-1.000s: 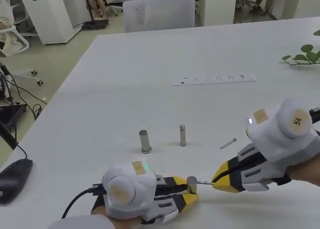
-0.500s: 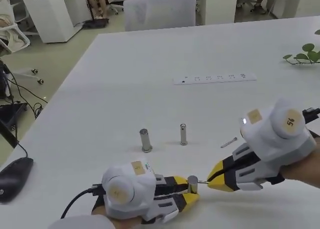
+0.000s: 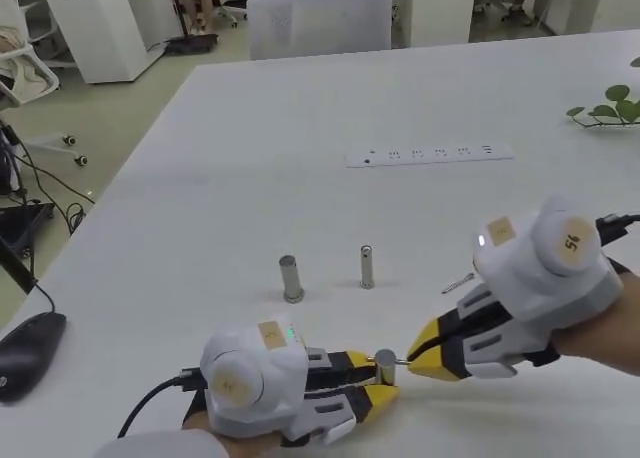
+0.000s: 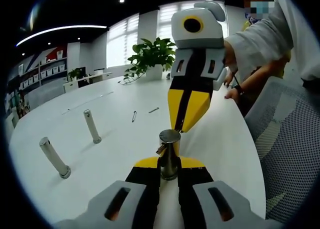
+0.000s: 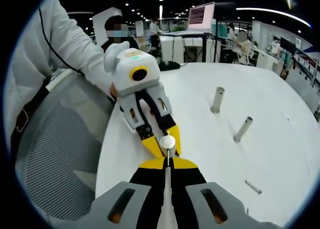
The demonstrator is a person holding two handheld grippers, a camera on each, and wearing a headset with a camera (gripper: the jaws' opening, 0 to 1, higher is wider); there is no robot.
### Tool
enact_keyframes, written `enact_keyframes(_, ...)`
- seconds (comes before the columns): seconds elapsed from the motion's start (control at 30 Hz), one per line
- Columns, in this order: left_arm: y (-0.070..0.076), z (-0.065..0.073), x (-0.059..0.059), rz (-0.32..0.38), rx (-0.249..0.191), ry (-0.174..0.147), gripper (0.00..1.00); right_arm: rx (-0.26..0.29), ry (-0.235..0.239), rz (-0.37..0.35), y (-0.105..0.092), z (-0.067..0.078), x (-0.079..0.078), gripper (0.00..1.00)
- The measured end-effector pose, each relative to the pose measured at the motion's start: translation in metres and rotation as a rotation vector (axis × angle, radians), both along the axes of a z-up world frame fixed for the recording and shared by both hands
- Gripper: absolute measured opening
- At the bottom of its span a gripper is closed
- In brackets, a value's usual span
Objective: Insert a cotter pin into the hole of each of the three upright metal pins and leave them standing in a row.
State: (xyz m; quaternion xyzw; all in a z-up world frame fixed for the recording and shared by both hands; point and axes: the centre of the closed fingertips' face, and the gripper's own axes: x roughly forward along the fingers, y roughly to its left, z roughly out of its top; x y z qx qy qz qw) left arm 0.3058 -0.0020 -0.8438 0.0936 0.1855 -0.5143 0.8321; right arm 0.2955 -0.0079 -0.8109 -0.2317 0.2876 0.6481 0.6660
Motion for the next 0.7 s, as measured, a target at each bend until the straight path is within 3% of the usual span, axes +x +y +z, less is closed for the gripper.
enact_keyframes(0.7, -0.0011, -0.0002, -0.0005, -0.005, 0.002, -0.002, 0.10, -0.012, -0.027, 0.036, 0.0078, -0.0003, -0.0006, 0.04)
